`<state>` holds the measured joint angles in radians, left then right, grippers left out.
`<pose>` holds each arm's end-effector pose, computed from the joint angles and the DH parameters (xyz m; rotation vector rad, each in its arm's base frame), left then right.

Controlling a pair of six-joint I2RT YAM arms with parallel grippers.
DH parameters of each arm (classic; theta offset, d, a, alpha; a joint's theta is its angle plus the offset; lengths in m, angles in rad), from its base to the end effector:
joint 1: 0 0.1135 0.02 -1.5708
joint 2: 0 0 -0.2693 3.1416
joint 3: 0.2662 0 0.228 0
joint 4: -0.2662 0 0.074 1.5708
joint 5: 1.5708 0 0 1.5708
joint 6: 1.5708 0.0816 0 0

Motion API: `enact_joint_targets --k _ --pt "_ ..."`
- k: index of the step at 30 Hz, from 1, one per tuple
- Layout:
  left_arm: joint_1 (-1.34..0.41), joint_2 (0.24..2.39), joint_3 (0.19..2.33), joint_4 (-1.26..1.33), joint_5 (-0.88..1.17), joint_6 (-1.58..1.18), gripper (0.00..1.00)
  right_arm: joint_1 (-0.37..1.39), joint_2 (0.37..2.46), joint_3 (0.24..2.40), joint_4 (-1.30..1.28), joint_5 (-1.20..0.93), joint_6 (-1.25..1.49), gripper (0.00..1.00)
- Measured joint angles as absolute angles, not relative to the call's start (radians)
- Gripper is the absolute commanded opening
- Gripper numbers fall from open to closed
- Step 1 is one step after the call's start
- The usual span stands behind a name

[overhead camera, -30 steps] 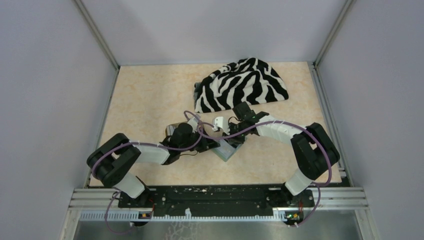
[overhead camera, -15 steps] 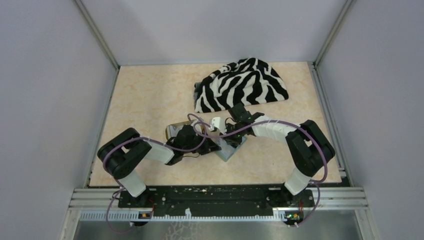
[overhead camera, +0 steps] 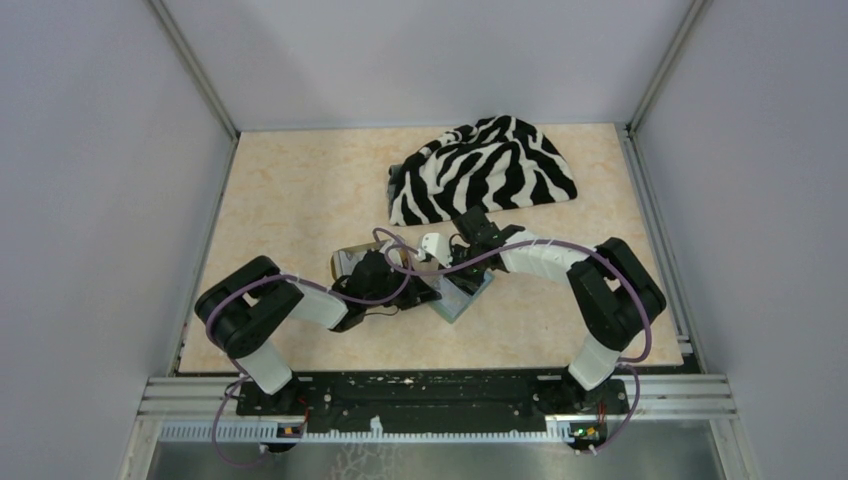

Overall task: Put the credit cards into the card holder
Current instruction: Insert the credit card into the card holder.

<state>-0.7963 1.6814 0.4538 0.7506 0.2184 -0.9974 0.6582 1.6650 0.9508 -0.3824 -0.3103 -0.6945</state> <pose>0.2089 -0.2388 0.1236 -0.0785 2.3157 -1.2580 0.2380 0.2155 0.1479 -1.7274 1.9930 0.4006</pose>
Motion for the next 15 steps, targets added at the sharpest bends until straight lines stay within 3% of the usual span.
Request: enact_joint_targets --k 10,15 --pt "-0.796 1.662 0.448 0.746 0.219 -0.982 0.08 0.653 1.647 0.965 -0.409 -0.360 -0.661 0.14" --pt "-0.796 1.536 0.443 0.691 0.223 -0.942 0.10 0.581 1.571 0.979 -0.425 -0.451 -0.608 0.32"
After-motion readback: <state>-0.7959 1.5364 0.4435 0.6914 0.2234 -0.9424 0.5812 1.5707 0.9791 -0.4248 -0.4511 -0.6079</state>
